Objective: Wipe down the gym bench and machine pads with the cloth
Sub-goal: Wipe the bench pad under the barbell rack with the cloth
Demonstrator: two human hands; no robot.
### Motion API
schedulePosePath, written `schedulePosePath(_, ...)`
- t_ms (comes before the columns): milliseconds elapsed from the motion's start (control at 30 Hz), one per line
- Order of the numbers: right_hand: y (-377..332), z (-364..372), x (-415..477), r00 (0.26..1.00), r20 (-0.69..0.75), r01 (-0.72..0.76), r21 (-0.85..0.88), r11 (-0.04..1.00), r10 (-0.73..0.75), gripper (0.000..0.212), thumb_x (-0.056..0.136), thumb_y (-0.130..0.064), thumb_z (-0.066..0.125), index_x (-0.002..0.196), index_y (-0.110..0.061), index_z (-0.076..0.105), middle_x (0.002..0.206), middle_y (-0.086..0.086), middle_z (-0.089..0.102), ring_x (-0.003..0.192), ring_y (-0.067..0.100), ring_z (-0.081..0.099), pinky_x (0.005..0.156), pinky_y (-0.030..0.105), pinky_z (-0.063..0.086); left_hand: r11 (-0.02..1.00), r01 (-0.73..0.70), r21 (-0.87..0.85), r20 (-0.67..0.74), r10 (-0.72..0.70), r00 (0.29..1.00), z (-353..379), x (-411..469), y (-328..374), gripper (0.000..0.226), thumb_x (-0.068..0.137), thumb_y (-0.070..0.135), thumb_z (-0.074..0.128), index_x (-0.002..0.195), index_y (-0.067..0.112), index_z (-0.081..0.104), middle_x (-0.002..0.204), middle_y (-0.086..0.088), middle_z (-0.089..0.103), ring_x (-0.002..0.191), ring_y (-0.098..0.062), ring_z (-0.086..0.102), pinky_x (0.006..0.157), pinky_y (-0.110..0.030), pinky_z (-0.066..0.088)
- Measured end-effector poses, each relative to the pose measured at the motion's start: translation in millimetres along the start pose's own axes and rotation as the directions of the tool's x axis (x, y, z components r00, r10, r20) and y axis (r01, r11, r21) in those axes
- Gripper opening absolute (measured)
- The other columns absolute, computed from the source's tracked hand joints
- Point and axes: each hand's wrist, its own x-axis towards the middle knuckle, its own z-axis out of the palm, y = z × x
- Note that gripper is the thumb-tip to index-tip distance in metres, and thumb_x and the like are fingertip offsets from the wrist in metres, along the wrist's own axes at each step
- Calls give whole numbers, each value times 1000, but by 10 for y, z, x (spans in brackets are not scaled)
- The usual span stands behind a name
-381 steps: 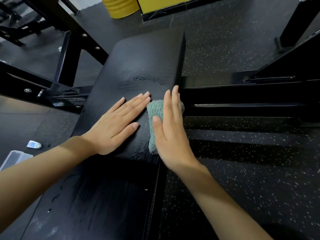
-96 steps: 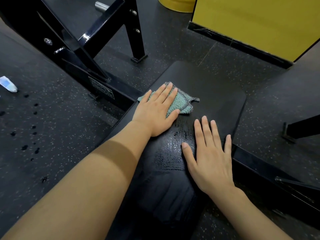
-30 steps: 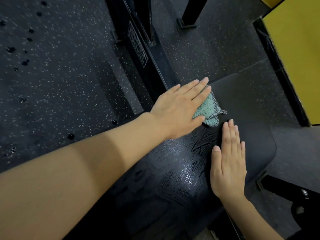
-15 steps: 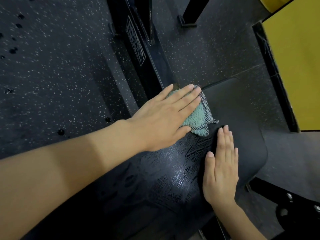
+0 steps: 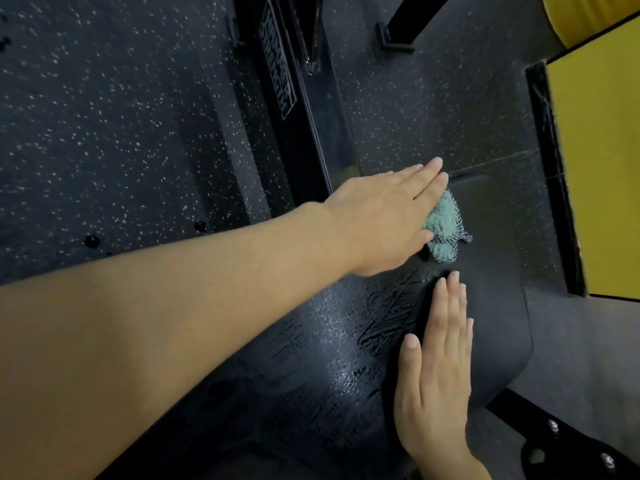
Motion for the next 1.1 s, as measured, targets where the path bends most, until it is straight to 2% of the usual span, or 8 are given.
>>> schedulePosePath(100, -10, 3, -4, 1000, -21, -8, -1, 1000, 8, 60, 104, -36, 18, 157, -10, 13, 167, -1, 7, 153, 18, 5, 122, 27, -1, 980, 10, -200, 67, 4, 998, -73, 171, -92, 66, 108, 40, 24, 157, 15, -12, 165, 1, -16, 152, -10, -1, 120, -27, 8)
schedulePosePath(233, -25, 20, 19, 999, -45, -31, -11, 999, 30, 61, 104, -43, 13, 157, -12, 16, 166, -2, 11, 153, 18, 10, 122, 29, 3, 920, -5, -392, 138, 64, 988, -107, 421, -208, 66, 107, 41, 26, 157, 18, -11, 165, 4, -12, 152, -10, 0, 123, -27, 4)
schedulePosePath(367, -47, 20, 43, 998, -37, -51, -13, 999, 51, 62, 104, -46, 12, 157, -14, 17, 166, -2, 13, 152, 17, 12, 122, 27, 4, 831, -4, -556, 151, 105, 983, -75, 488, -272, 63, 107, 41, 28, 158, 23, -5, 165, 11, -11, 150, -2, -4, 109, -12, -2)
schedulePosePath(433, -55, 9, 40, 998, -24, -62, -23, 998, 62, 62, 104, -47, 12, 158, -16, 16, 166, -2, 13, 152, 18, 11, 122, 28, 4, 791, -15, -611, 151, 136, 979, -83, 433, -303, 60, 107, 41, 30, 158, 28, 0, 164, 18, -8, 149, 2, -3, 107, -10, -2)
schedulePosePath(600, -82, -22, 39, 996, 11, -83, -18, 996, 83, 62, 104, -48, 12, 158, -17, 14, 166, -4, 11, 153, 18, 10, 122, 26, 2, 717, -41, -696, 143, 194, 971, -93, 205, -444, 54, 107, 33, 36, 157, 35, 14, 161, 27, 1, 142, 13, 1, 104, -1, -3)
schedulePosePath(767, -68, -49, 68, 996, 54, -68, -17, 998, 69, 63, 105, -50, 10, 158, -17, 10, 166, -1, 7, 153, 20, 8, 122, 29, 1, 718, -42, -695, 184, 234, 955, -121, 96, -551, 54, 107, 32, 36, 156, 37, 14, 160, 30, 0, 138, 16, 3, 91, 12, -5)
schedulePosePath(933, -36, -92, 168, 995, 97, -19, -7, 1000, 20, 61, 105, -47, 13, 159, -18, 8, 167, -2, 5, 153, 19, 6, 122, 30, 1, 731, -38, -681, 197, 234, 952, -109, 153, -529, 54, 107, 32, 35, 157, 35, 13, 161, 27, 0, 143, 12, 3, 107, -1, -1)
schedulePosePath(1100, 68, -137, 343, 989, 129, 74, -40, 996, -68, 58, 106, -44, 13, 158, -21, 2, 166, -7, -1, 153, 18, 4, 122, 31, 0, 726, -28, -687, 187, 214, 959, -76, 228, -515, 54, 107, 32, 36, 157, 34, 14, 161, 25, 2, 144, 11, 4, 113, -7, 0)
